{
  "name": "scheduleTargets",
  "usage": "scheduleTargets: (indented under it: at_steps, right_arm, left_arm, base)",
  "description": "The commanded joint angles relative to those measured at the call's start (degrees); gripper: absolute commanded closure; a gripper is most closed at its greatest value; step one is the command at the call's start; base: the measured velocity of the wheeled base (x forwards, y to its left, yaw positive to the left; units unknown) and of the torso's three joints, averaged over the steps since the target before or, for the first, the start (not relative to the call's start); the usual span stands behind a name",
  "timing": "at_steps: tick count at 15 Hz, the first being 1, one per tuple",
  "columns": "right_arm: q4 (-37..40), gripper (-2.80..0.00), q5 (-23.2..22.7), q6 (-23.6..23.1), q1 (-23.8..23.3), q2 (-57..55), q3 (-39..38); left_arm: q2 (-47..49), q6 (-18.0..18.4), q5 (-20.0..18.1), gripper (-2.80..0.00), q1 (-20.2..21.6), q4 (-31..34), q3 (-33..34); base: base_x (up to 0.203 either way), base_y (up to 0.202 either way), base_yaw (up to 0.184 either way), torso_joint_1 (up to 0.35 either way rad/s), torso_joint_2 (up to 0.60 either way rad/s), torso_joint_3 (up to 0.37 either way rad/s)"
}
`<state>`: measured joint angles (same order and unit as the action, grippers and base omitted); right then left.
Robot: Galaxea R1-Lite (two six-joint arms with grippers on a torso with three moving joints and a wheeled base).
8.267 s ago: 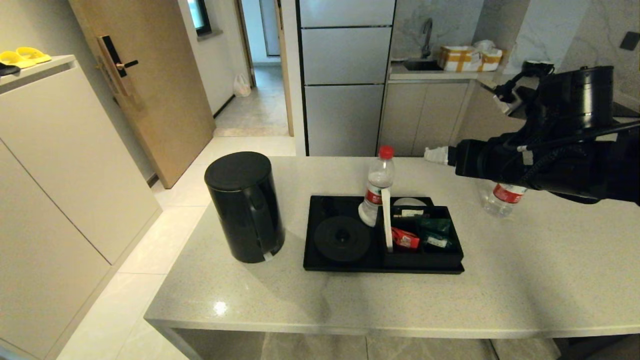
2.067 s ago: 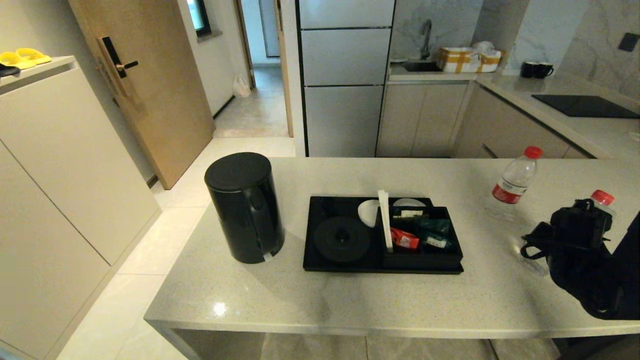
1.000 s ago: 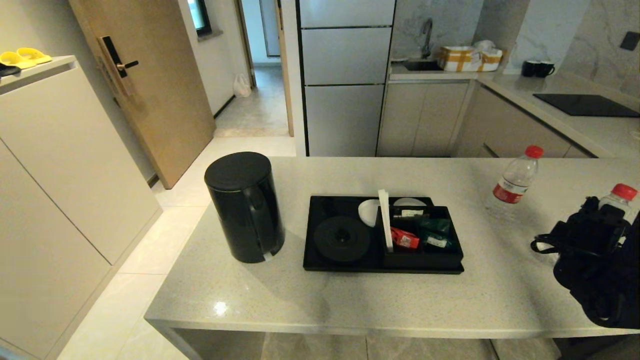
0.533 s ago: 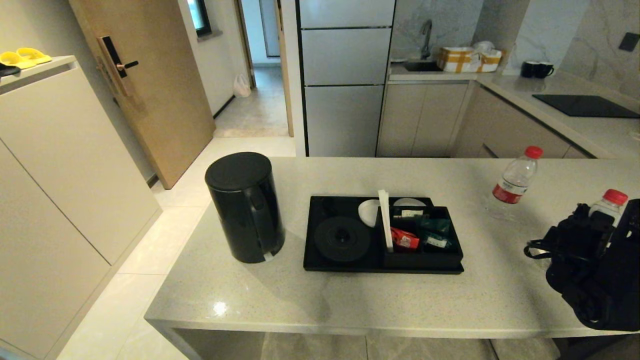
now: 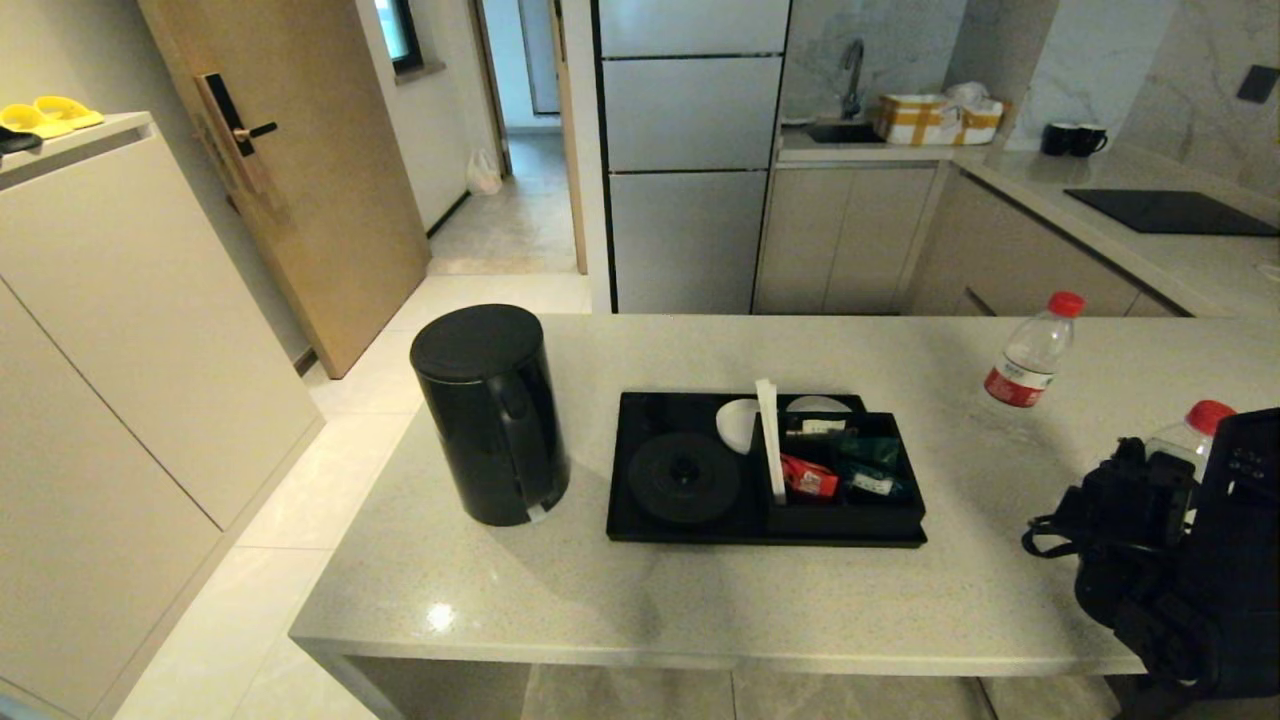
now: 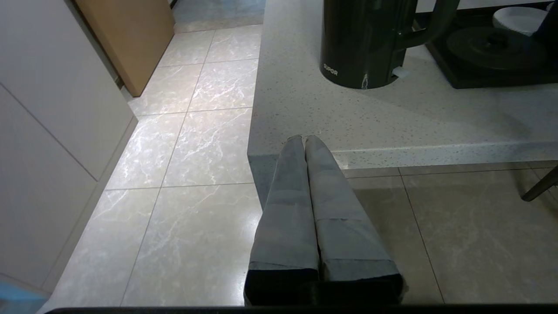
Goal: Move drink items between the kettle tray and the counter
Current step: Place it on the right
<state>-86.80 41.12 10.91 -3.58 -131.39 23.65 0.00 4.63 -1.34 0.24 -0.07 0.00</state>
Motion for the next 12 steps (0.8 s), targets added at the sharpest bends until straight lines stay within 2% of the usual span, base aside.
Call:
scheduleTargets:
  at_steps: [1, 5, 7, 10, 12]
  right_arm:
    - [-0.9, -2.8, 0.3, 0.2, 0.0, 0.0, 0.2]
    - [-0.9, -2.8, -1.2, 1.3, 0.0, 1.3, -1.0]
    - [-0.9, -2.8, -8.2, 2.1, 0.4, 4.6, -5.2]
    - [-0.9, -2.8, -10.4, 2.7, 0.8, 5.9, -7.8]
    - [-0.9, -2.8, -14.5, 3.8, 1.3, 9.5, -11.1]
  left_arm:
    - [0.1, 0.1, 0.0, 0.0, 0.0, 0.0, 0.0]
    - [0.0, 0.1, -0.1, 0.0, 0.0, 0.0, 0.0]
    - [0.0, 0.0, -0.1, 0.0, 0.0, 0.0, 0.0]
    - [0.0, 0.1, -0.1, 0.0, 0.0, 0.0, 0.0]
    - [0.0, 0.1, -0.1, 0.0, 0.0, 0.0, 0.0]
  base:
    - [0.0, 0.0, 0.0, 0.0, 0.0, 0.0]
    - [0.0, 0.0, 0.0, 0.0, 0.0, 0.0]
    - [0.0, 0.0, 0.0, 0.0, 0.0, 0.0]
    - [0.0, 0.0, 0.0, 0.0, 0.0, 0.0]
    - [0.0, 0.0, 0.0, 0.0, 0.0, 0.0]
